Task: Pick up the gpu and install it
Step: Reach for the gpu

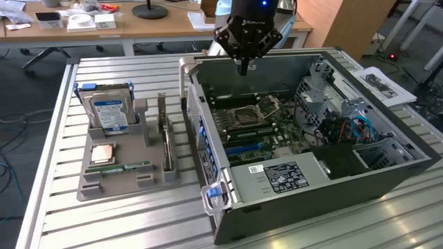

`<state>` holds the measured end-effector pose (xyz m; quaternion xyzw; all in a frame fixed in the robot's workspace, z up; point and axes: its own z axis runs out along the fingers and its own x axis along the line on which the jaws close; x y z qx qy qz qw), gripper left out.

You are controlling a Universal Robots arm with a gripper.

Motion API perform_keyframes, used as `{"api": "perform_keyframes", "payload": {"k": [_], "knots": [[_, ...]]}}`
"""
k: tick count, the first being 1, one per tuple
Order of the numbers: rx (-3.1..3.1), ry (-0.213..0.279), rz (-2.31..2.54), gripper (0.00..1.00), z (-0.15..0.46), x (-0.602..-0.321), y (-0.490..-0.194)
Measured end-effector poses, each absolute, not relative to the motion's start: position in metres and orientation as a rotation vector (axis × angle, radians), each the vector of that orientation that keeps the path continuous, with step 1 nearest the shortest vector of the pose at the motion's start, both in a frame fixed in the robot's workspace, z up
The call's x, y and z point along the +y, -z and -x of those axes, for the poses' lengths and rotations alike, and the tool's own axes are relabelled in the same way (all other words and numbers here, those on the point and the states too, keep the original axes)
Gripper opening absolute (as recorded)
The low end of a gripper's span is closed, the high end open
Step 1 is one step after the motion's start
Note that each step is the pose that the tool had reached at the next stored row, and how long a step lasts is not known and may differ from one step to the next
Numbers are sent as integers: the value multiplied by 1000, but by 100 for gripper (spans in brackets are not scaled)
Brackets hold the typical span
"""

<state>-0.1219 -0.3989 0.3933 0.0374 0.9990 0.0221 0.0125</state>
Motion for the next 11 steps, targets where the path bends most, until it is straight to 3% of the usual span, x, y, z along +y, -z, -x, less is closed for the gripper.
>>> {"api": "perform_keyframes", "payload": {"k": [11], "knots": [[3114,-69,-117,11,122,-399,-393]]}}
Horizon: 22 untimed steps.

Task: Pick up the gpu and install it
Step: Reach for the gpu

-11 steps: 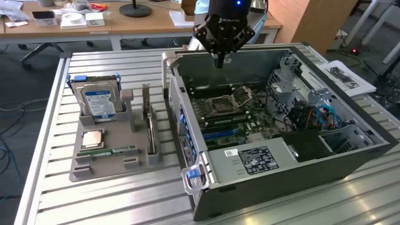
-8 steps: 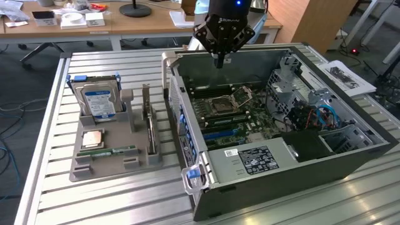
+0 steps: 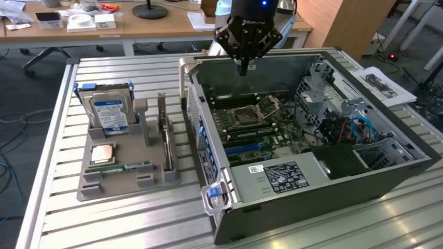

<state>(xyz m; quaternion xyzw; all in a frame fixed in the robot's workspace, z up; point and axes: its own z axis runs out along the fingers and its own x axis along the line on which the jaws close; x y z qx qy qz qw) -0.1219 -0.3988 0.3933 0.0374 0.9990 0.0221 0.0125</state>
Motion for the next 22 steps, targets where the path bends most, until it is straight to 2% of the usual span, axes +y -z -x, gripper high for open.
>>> {"api": "perform_keyframes", "payload": {"k": [22], "knots": [[3114,-69,-117,11,162,-399,-393]]}}
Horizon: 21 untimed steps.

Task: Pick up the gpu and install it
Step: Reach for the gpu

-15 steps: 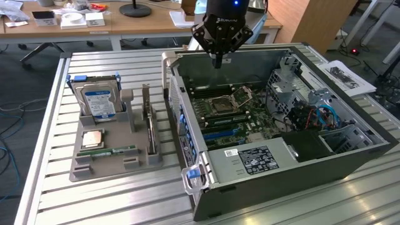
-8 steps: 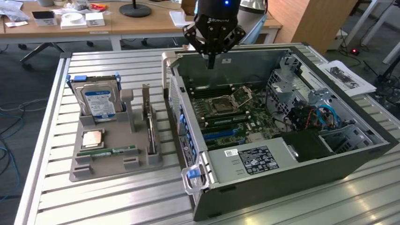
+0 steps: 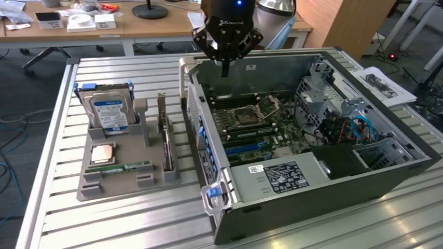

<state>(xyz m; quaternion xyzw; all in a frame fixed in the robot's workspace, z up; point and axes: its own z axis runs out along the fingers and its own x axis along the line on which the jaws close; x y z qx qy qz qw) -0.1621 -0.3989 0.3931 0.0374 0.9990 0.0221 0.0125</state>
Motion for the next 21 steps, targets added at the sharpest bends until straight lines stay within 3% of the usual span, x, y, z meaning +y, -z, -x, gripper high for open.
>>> {"api": "perform_keyframes", "payload": {"k": [21], "knots": [[3114,-69,-117,11,198,-399,-393]]}}
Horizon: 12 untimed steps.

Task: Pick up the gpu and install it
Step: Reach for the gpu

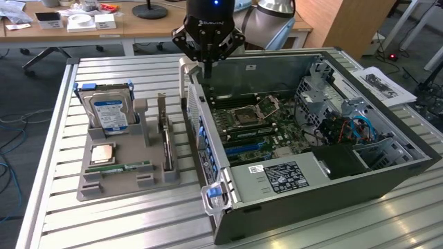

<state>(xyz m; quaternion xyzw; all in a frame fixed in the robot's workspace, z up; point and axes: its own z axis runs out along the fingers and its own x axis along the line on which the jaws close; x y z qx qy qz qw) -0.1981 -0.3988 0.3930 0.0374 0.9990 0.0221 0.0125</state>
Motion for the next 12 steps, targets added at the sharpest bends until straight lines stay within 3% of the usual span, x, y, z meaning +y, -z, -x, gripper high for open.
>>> {"api": "perform_keyframes", "payload": {"k": [12], "knots": [[3114,-69,-117,11,210,-399,-393]]}}
